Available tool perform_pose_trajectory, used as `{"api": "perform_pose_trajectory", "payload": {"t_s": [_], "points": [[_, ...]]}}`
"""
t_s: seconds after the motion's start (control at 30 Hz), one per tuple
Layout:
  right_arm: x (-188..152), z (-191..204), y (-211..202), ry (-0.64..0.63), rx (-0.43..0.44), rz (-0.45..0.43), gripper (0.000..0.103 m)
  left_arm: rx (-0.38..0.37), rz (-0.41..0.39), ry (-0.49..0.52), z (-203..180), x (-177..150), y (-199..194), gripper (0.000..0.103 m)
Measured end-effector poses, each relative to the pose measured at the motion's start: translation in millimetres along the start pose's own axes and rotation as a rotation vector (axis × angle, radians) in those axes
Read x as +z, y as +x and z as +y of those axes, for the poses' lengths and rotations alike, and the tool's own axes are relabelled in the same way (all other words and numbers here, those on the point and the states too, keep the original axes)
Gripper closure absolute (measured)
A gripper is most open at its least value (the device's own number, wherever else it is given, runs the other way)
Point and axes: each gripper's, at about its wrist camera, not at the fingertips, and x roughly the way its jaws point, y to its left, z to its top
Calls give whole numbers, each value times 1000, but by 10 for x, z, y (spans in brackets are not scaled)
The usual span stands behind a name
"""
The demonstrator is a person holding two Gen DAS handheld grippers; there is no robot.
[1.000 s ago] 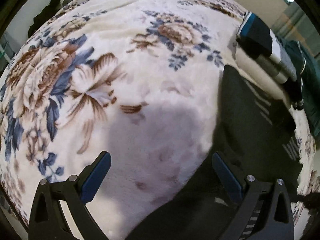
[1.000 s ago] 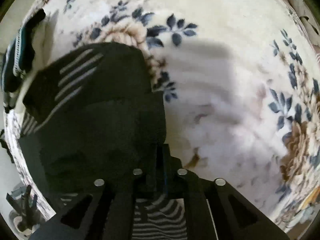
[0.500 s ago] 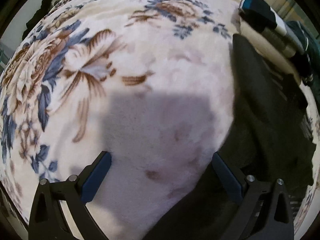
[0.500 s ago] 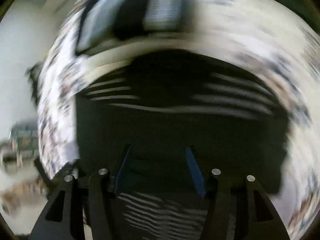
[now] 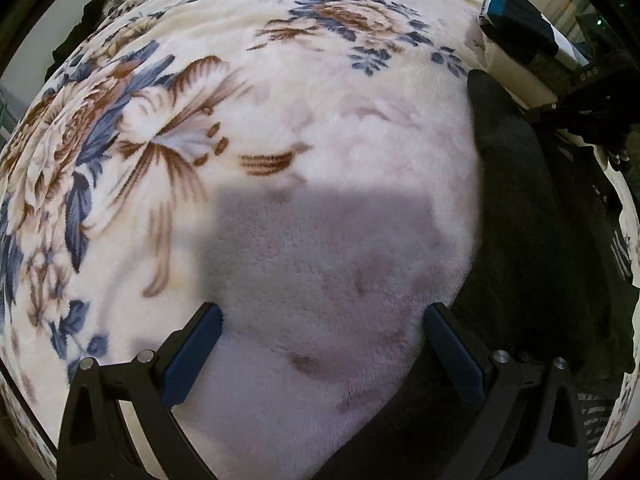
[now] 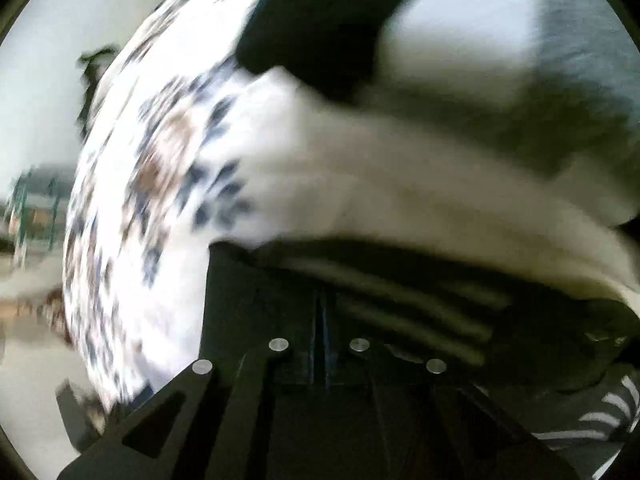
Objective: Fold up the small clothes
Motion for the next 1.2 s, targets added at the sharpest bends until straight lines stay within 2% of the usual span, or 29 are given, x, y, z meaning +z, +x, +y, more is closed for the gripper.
{"api": "perform_pose_trajectory", "payload": {"t_s": [0.07, 0.13, 0.2, 0.23, 0.3, 0.33, 0.37, 0.47, 0.53, 0.63, 0.67, 0.77, 0.87, 0.97, 1.03, 1.07, 1.2], "points": [[-15, -15, -23, -15, -53, -11, 101, -6, 6, -3, -17, 25, 25, 0], [-36, -9, -45, -12, -67, 3, 101, -18, 15, -4, 14, 41, -9, 0], [-70, -37, -160, 2, -101, -10, 97, -29, 16, -18, 56, 107, -39, 0], [-98, -81, -231, 19, -106, -6, 88, -45, 3, -39, 87, 131, -119, 0], [-273, -255, -503, 93, -42, -33, 71, -58, -24, -65, 139, 178, -249, 0], [-399, -341, -637, 124, -20, -46, 59, -67, -42, -78, 149, 208, -321, 0], [-569, -448, -800, 160, 8, -63, 53, -80, -61, -88, 145, 250, -391, 0], [-1330, -861, -1214, 303, 61, -95, 52, -117, -87, -99, 21, 394, -441, 0], [-1881, -1166, -1368, 419, 62, -101, 52, -110, -79, -57, -180, 490, -292, 0], [-2691, -1622, -1512, 593, 25, -94, 51, -32, 13, 56, -463, 555, 178, 0], [-2933, -1798, -1561, 648, 14, -91, 51, 1, 18, 103, -555, 536, 291, 0], [-3506, -2231, -1726, 791, 1, -106, 51, 5, -30, 146, -612, 555, 144, 0], [-3817, -2580, -1923, 846, 9, -140, 51, 7, -100, 139, -617, 512, -242, 0], [-3908, -2972, -2082, 865, 30, -168, 51, 33, -181, 146, -673, 358, -696, 0], [-3823, -3247, -2162, 851, 44, -189, 51, 83, -213, 151, -699, 181, -935, 0], [-3733, -3364, -2202, 839, 55, -192, 47, 116, -226, 154, -748, 72, -1044, 0], [-3049, -3894, -2043, 706, 56, -168, 46, 218, -222, 136, -816, -394, -1190, 0]]}}
